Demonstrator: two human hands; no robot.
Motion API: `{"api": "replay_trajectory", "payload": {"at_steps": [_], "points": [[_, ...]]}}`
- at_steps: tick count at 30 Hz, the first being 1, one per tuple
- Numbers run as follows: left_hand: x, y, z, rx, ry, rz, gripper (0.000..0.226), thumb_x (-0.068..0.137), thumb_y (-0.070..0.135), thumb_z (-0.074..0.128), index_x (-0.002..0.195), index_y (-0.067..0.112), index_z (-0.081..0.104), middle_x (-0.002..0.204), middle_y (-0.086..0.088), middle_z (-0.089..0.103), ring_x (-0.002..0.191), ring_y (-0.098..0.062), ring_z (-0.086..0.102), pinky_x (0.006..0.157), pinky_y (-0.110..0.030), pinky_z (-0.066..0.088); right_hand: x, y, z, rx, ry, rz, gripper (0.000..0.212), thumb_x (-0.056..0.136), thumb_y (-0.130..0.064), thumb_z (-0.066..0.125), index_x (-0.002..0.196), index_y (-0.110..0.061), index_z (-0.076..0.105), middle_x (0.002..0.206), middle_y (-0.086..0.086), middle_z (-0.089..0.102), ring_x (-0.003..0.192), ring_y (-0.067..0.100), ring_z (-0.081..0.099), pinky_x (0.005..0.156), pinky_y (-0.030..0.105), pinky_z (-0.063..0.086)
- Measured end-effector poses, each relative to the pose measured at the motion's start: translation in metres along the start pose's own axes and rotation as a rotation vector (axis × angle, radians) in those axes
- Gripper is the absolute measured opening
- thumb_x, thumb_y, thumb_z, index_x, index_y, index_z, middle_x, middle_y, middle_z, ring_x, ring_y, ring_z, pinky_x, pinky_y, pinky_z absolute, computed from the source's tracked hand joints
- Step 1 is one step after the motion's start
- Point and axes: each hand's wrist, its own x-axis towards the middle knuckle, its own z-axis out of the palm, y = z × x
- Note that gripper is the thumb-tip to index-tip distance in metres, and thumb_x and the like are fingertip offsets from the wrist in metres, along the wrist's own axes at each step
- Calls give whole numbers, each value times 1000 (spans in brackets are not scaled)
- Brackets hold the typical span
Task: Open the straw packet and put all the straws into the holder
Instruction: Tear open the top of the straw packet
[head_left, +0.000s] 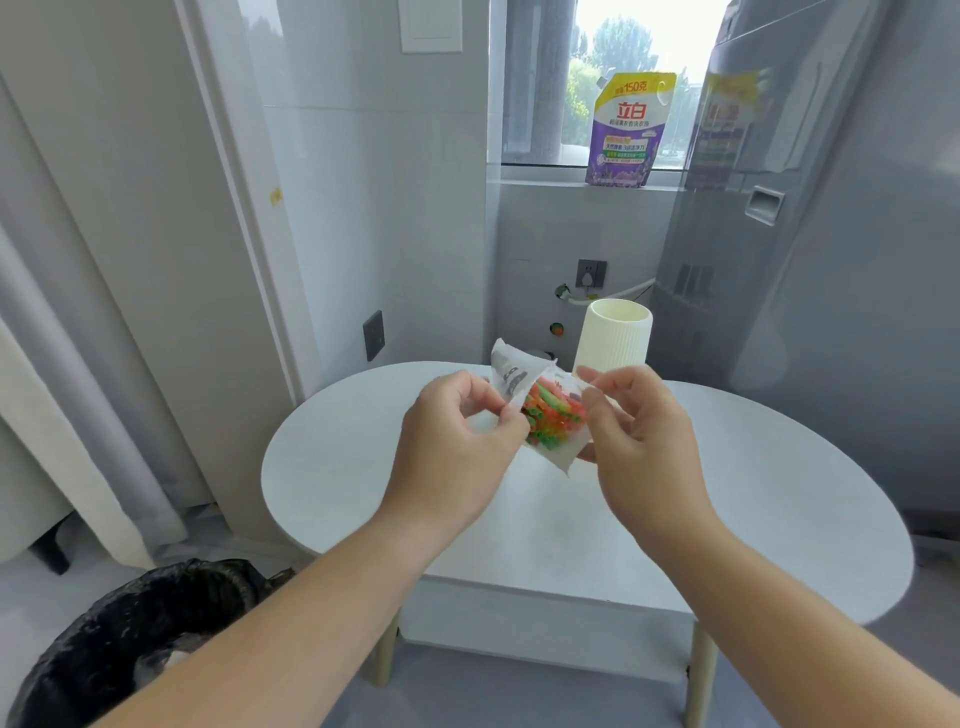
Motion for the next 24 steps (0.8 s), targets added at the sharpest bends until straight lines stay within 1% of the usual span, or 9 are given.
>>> {"api": "replay_trajectory", "payload": {"at_steps": [2,6,9,11,14,16,18,20,24], "points": [[0,4,1,-88,-11,-130,26,89,50,67,96,26,61,110,17,64,105,-2,63,86,-47,61,1,-5,-1,43,28,21,16,103,-14,53,91,-24,59,110,-6,73,88,10,74,66,28,62],[5,-1,12,-350,-164,-669,57,92,64,57,122,16,53,121,-11,60,108,-24,66,86,-56,61,5,-13,-2,252,62,139,11,104,-15,53,95,-15,60,97,3,77,89,18,75,70,33,62],[10,-18,21,-849,-337,-878,90,87,70,59,140,0,39,128,-28,64,111,-38,70,97,-60,54,5,-19,-2,475,43,246,9,103,-13,55,95,-10,60,95,11,77,87,23,74,69,33,61],[10,-21,29,-1139,-433,-815,99,85,75,57,144,-3,44,133,-28,64,121,-37,66,109,-55,46,3,-22,-2,624,0,335,5,101,-9,57,102,-6,59,97,17,77,84,26,75,74,37,63],[16,-15,40,-1327,-370,-670,99,79,82,55,142,6,57,140,-21,62,131,-34,60,110,-48,45,0,-25,-6,836,-64,444,11,100,0,53,110,-3,58,97,21,76,88,34,75,77,40,64],[24,-12,45,-1327,-285,-575,89,83,76,57,137,5,60,144,-21,59,136,-37,54,113,-47,41,1,-23,-11,926,-73,504,16,98,5,50,109,0,59,99,24,75,93,38,75,76,41,64],[33,-10,49,-1286,-191,-534,63,88,60,62,123,8,64,132,-20,64,130,-37,58,117,-47,35,2,-19,-16,973,-84,564,23,97,6,47,116,8,58,113,27,72,101,40,73,81,45,62],[37,-5,51,-1249,-150,-521,48,90,45,67,122,8,63,120,-18,66,125,-37,62,115,-49,39,3,-14,-19,1004,-93,624,31,97,3,45,125,10,57,120,29,69,107,43,70,86,51,60],[43,2,56,-1090,-113,-426,29,93,27,68,116,10,63,97,-10,71,98,-27,71,91,-41,57,9,-3,-24,988,-1,755,40,105,-24,39,127,4,56,115,29,71,106,46,70,91,55,56]]}}
